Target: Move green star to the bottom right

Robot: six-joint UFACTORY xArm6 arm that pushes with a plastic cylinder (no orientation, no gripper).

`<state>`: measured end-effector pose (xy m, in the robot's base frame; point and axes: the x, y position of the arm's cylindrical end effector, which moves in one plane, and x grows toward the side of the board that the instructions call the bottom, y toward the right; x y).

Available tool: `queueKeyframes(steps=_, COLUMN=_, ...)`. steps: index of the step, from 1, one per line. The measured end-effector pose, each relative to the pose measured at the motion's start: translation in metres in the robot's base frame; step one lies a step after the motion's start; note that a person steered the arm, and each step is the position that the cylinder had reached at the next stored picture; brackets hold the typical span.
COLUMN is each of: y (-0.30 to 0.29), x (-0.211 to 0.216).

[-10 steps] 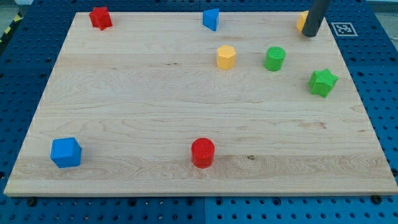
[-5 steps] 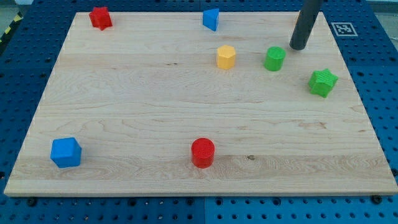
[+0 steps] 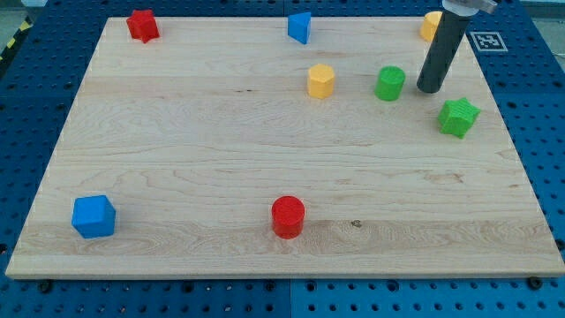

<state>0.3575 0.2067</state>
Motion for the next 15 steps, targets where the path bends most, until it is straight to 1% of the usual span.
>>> queueKeyframes(steps=3, y=0.001, x=0.000)
queueKeyframes(steps=4, y=0.002, x=0.012)
queueKeyframes(steps=5, y=0.022, x=0.035)
queueKeyframes(steps=8, y=0.033, x=0.102)
queueKeyframes(steps=11, y=0.079, x=0.169)
queueKeyframes(steps=12, y=0.083, x=0.182)
queueKeyframes(steps=15, y=0.068, x=0.182)
